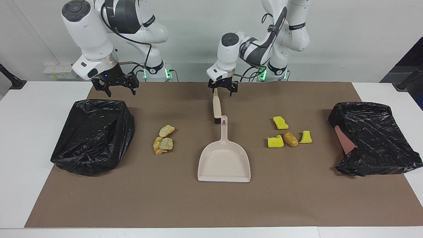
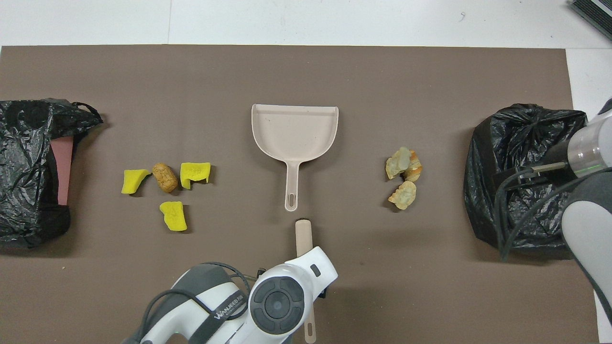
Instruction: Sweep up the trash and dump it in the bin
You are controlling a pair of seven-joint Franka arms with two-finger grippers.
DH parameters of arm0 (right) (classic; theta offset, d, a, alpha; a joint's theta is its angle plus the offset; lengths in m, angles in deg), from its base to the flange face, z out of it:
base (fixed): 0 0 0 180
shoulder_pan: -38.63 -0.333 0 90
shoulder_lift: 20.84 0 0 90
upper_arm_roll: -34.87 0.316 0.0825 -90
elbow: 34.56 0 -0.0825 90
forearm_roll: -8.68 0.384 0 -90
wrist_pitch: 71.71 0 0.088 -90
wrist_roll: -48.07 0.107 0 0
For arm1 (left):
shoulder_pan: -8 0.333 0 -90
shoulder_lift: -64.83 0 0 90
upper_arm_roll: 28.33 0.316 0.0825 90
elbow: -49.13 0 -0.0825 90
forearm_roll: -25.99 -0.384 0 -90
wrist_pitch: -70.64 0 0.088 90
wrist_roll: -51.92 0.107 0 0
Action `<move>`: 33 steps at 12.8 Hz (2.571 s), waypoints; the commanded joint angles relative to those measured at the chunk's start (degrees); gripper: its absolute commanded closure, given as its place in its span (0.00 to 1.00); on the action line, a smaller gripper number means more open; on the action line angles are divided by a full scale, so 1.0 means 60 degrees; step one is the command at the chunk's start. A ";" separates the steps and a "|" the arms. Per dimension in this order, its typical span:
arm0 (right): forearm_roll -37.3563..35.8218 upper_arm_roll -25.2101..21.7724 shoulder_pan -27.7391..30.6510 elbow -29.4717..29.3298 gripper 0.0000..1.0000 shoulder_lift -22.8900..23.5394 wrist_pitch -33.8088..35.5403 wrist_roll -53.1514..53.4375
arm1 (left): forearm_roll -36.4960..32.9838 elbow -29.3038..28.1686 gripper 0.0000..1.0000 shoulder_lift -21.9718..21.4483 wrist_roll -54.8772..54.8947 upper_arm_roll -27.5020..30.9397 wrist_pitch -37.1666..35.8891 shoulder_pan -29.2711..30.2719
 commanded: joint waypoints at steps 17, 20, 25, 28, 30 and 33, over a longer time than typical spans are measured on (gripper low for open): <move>0.0167 0.0004 0.0211 0.0399 0.00 -0.0232 -0.0084 -0.1240 | 0.0324 -0.0317 1.00 -0.0281 -0.0122 0.0315 -0.1256 0.0295; 0.0196 0.0004 0.0095 0.0298 0.00 -0.0203 -0.0040 -0.0528 | 0.0134 -0.0098 1.00 -0.0136 -0.0107 0.0330 -0.1478 0.1566; 0.0241 0.0209 -0.1471 -0.0010 0.00 0.0192 -0.0551 0.3047 | -0.0233 0.0868 1.00 -0.0121 0.1444 0.0316 -0.1872 0.4307; 0.0255 0.0224 -0.2364 -0.0476 0.00 0.1009 -0.1267 0.4175 | -0.0917 0.1104 1.00 0.0024 0.1534 0.0316 -0.1889 0.5406; 0.0168 0.0224 -0.3300 -0.1500 0.00 0.2441 -0.1605 0.5827 | -0.1214 0.1134 1.00 0.0084 0.1897 0.0316 -0.1874 0.6255; 0.0429 0.0369 -0.3757 -0.1886 0.00 0.3866 -0.3535 0.6566 | -0.1214 0.1017 1.00 0.0069 0.3127 0.0330 -0.1859 0.7267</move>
